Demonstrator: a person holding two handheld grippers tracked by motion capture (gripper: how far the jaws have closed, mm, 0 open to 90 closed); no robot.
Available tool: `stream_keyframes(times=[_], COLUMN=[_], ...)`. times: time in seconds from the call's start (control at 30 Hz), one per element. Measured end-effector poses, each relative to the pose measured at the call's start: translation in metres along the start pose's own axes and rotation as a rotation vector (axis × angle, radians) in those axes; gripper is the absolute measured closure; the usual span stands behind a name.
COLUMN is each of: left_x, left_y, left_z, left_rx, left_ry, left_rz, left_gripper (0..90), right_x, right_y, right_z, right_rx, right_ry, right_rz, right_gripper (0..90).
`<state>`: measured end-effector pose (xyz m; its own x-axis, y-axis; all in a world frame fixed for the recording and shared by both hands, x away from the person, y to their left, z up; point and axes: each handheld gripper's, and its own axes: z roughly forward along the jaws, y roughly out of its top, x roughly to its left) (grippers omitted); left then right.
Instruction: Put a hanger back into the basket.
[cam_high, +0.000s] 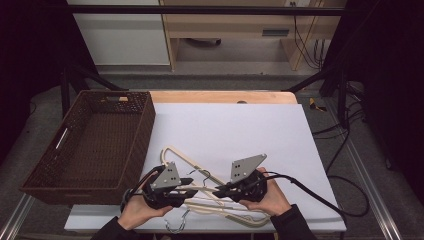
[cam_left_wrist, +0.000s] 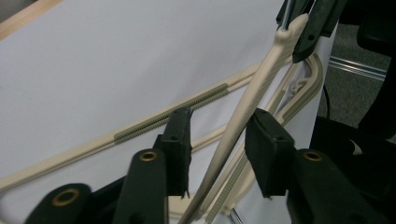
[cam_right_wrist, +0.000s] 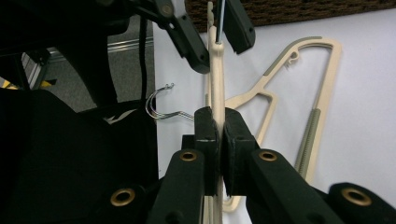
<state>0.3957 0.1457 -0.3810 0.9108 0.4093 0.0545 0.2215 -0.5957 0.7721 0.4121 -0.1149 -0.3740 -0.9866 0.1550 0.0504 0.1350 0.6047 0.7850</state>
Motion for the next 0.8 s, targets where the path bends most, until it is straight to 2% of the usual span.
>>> stream_keyframes(times=[0.1,0.23,0.3,0.43,0.57,0.7,0.8], left_x=[-0.001,-0.004,-0.005,-0.010,-0.014,-0.017,-0.015], left_y=[0.000,0.000,0.000,0.002,0.004,0.005,0.005], left_z=[0.003,0.003,0.002,0.000,-0.002,-0.004,-0.009], left_rx=[0.017,0.042,0.046,0.030,0.027,-0.004,-0.023], left_ry=[-0.028,-0.015,-0.024,-0.059,-0.082,-0.073,-0.040], left_rz=[0.012,0.027,0.033,-0.003,-0.008,-0.046,-0.077], left_gripper=[70.9,73.3,75.2,80.2,84.6,86.0,86.0], right_x=[0.001,0.000,-0.001,-0.002,-0.003,-0.004,-0.003], right_y=[-0.001,-0.001,-0.001,0.000,-0.001,0.000,0.001], right_z=[0.001,0.002,0.001,-0.001,0.001,0.001,-0.005], right_rx=[0.007,0.004,-0.005,-0.008,-0.016,-0.036,-0.072], right_ry=[0.004,0.008,-0.004,-0.048,-0.103,-0.139,-0.187], right_rz=[0.001,-0.001,0.003,0.020,0.028,0.051,0.052], right_gripper=[86.3,85.9,84.2,77.3,68.0,60.0,48.6])
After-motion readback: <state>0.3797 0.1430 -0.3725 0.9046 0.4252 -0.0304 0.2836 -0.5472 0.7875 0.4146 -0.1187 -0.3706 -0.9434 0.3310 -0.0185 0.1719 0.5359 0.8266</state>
